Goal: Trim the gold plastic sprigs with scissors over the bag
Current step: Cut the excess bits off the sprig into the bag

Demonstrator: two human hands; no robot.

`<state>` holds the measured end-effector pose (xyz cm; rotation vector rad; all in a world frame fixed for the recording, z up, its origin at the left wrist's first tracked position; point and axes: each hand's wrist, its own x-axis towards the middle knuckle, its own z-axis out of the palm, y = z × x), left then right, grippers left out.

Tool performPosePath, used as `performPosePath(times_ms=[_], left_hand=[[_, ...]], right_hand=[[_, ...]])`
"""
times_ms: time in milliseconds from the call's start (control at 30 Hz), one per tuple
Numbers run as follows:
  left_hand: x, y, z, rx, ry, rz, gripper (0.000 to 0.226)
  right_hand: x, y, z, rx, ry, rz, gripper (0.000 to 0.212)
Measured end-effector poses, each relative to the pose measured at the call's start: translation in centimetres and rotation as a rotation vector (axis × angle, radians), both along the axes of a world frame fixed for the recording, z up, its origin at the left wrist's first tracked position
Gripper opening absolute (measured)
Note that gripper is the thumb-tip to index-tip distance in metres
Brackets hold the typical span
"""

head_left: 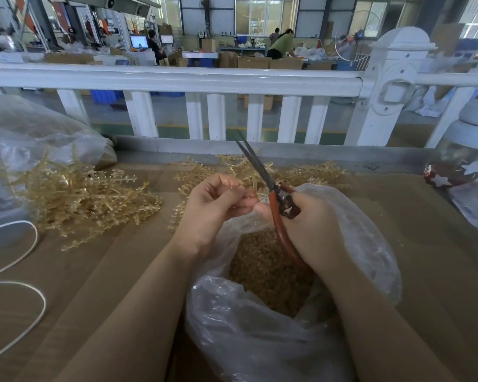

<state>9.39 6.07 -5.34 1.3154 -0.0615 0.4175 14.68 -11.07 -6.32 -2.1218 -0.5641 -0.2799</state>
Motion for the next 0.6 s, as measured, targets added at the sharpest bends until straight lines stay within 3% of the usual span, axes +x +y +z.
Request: performPosePath(times_ms=[100, 200, 367, 500, 600], left_hand=[[-0.2, -0.2, 0.2, 0.038, 0.011, -0.042, 0.029], [-0.3, -0.3, 0.3, 0.05, 0.039, -0.065, 0.022], [-0.7, -0.9, 0.2, 0.006, 0.133, -0.208, 0.018], [-0.5, -0.3, 0.4, 0.154, 0.159, -0.233, 0.006], [-0.7, 0.3, 0.8, 0.197, 0.185, -0.25, 0.009]], right_hand=[[0.1, 0.2, 0.3, 0.082, 0.135, 0.039, 0.033], [0.0, 0.2, 0.8, 0.224, 0.221, 0.076, 0.03], [0.1, 0.0, 1.1, 0.378, 0.251, 0.081, 0.018], [0.3, -0.1, 1.0, 0.413, 0.239, 0.121, 0.018], [0.4, -0.3, 0.9, 0.447, 0.22, 0.151, 0.021]])
